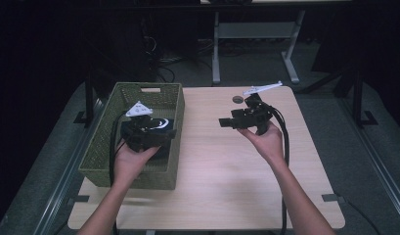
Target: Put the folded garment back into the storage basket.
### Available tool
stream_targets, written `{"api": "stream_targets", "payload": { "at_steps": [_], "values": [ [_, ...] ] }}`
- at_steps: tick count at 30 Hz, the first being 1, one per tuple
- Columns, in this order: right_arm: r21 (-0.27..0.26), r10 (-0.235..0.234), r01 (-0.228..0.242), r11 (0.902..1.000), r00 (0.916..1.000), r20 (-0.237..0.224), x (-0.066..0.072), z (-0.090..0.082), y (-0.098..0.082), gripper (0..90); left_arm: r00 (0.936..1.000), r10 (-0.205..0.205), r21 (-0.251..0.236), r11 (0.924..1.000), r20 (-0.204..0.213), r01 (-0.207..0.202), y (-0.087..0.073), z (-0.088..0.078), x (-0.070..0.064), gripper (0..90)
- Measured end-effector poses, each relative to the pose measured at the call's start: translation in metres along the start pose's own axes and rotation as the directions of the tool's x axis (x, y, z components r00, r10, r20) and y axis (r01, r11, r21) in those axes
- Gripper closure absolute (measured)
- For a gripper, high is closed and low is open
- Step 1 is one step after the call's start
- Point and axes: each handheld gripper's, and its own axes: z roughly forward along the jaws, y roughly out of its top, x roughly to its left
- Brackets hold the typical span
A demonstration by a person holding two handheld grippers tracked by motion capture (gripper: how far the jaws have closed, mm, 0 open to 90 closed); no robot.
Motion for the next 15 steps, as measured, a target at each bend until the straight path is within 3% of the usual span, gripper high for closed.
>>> {"api": "stream_targets", "payload": {
  "at_steps": [15],
  "values": [
    [-0.011,0.027,-0.027,0.9996,0.9988,0.041,-0.017,-0.026,-0.014,26.7,0.9981,0.041,-0.009,0.9991,0.045,-0.041,0.006,0.021,-0.033,23.4]
  ]
}}
